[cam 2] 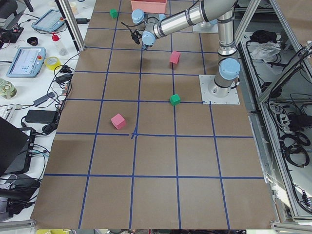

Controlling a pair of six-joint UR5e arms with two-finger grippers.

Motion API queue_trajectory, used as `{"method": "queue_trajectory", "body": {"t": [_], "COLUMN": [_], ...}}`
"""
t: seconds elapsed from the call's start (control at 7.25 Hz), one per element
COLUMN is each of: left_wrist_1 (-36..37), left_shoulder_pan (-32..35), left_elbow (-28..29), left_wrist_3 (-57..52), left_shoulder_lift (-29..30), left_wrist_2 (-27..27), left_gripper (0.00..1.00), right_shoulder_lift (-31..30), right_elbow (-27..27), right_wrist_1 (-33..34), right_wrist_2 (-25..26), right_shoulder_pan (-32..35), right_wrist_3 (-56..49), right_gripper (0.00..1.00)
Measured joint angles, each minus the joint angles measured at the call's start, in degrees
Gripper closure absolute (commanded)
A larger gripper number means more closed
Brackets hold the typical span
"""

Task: Align button upright
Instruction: 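Lift and rotate the switch with the left gripper to stand it cap-down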

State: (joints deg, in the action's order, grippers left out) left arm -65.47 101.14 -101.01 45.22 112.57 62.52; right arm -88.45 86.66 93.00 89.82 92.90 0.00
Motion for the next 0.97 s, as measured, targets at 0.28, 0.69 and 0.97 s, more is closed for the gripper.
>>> {"method": "queue_trajectory", "body": {"t": [0.28, 0.69, 0.97], "left_wrist_1": [-1.1, -1.5, -1.6], "left_shoulder_pan": [-2.7, -10.9, -13.2], "left_elbow": [-2.5, -9.7, -11.0], "left_wrist_3": [8.4, 9.6, 9.1], "left_shoulder_lift": [0.2, 0.9, 2.3], "left_wrist_2": [-14.7, -32.4, -37.2], "left_gripper": [1.00, 1.00, 1.00], "right_shoulder_lift": [0.0, 0.0, 0.0], "right_elbow": [0.0, 0.1, 0.1], "right_wrist_1": [-0.1, -0.2, -0.3], "right_wrist_2": [0.0, 0.0, 0.0], "right_shoulder_pan": [0.0, 0.0, 0.0], "right_wrist_3": [0.0, 0.0, 0.0], "right_gripper": [0.00, 0.00, 0.00]}}
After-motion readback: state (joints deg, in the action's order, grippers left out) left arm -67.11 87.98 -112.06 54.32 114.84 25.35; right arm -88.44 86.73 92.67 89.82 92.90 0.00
